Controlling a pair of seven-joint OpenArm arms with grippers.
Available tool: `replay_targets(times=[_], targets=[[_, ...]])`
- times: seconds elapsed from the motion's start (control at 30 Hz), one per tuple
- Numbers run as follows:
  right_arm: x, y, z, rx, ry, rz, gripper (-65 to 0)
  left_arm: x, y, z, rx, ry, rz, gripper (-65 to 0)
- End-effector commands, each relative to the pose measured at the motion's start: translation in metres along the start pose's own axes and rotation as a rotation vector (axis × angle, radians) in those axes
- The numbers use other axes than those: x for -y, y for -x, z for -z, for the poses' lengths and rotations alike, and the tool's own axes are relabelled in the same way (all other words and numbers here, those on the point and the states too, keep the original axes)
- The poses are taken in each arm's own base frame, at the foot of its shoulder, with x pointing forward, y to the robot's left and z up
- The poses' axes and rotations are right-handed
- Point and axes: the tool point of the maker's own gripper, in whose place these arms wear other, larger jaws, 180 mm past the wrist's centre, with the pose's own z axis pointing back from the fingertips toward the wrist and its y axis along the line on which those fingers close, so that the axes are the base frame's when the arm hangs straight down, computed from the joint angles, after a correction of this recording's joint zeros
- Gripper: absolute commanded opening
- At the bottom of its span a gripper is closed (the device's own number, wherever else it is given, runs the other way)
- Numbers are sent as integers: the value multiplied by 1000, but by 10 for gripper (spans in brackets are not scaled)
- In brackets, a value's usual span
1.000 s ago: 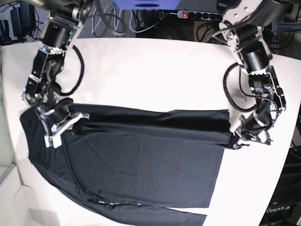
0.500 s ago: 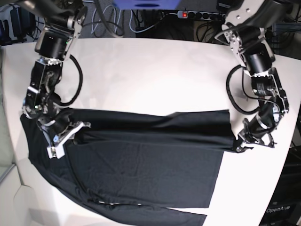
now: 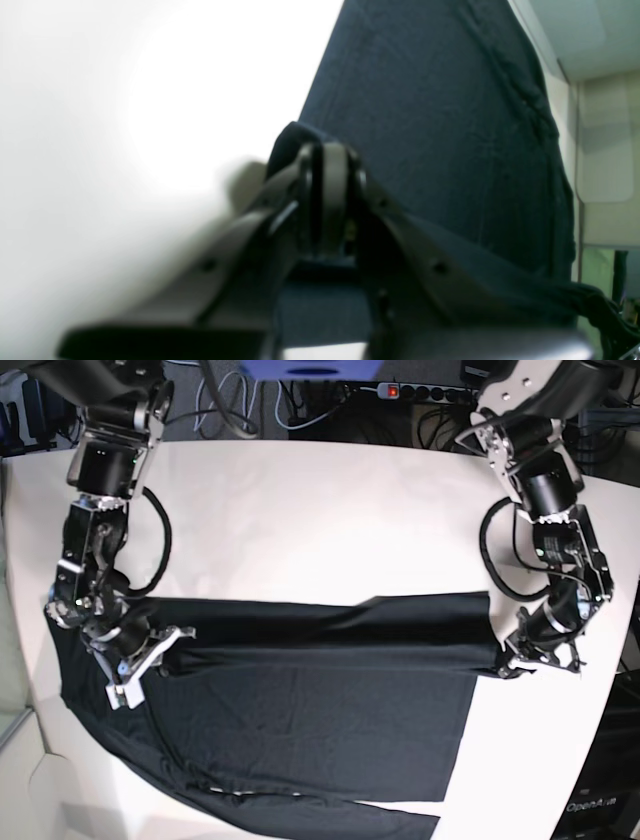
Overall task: Fold the T-shirt properly
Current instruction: 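Lift both hem corners and pull the shirt toward the robot base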
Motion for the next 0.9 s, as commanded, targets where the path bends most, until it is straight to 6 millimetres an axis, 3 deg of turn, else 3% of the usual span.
replay_targets(times=[0.0,0.07,0.33,0.87], targets=[[5,-22,-1,55,-1,-11,-635,16,-33,-3,79,39,31,-650],[13,-17,0,36,7,-5,-635,19,-36,-2,81,45,38,-650],[14,-15,1,31,7,-2,-635,47,-38,8,35,78,160,-650],[11,-21,3,35,0,-11,-635,60,-71,11,96,54,232,-650]])
